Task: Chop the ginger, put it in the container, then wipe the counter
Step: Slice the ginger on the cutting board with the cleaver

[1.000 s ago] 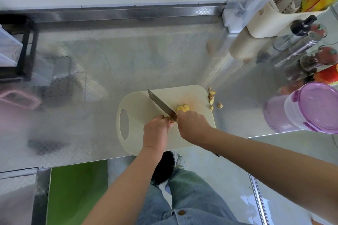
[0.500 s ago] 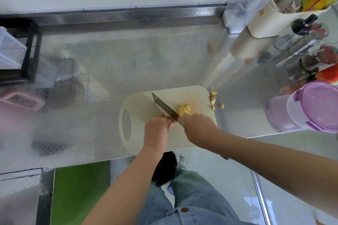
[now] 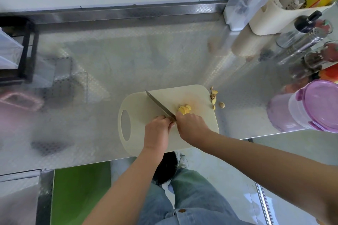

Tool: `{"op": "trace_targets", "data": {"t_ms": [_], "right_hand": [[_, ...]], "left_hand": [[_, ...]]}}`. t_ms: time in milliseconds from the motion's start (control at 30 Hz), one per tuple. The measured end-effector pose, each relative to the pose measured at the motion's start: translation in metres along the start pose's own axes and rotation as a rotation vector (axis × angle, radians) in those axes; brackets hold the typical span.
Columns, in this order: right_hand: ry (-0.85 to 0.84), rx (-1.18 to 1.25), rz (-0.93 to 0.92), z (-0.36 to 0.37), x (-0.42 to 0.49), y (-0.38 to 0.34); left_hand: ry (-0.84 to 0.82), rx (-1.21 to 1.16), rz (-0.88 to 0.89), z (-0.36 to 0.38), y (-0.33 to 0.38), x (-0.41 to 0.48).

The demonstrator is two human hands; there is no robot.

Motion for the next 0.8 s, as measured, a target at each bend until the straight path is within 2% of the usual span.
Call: {"op": "trace_targets", "data": {"t_ms": [267, 500, 633, 800], "right_hand": [[0.038, 0.036, -0.020, 0.002, 0.003, 0.009], [0.092, 0.271, 0.140, -0.007, 0.001, 0.022], [0.155, 0.266, 0.099, -0.030, -0.009, 0.024], [0.066, 0.088, -0.018, -0.040, -0.021, 0.006]], "left_hand": [[0.015, -0.050, 0.018, -0.003, 0.000, -0.001], [0.001, -0.032, -0.053, -0.003, -0.005, -0.002], [-0.009, -0.062, -0.109, -0.003, -0.009, -0.005], [0.040, -0.097, -0.173, -0.004, -0.014, -0.009]]}}
Point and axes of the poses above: each hand's wrist, its own x-axis towards the middle knuckle, its own z-axis out of the palm, y = z × x, the point moved 9 cm from there along x, towards the middle knuckle, and after that the axes turned 2 degrees about -z, right-handed, at the moved point
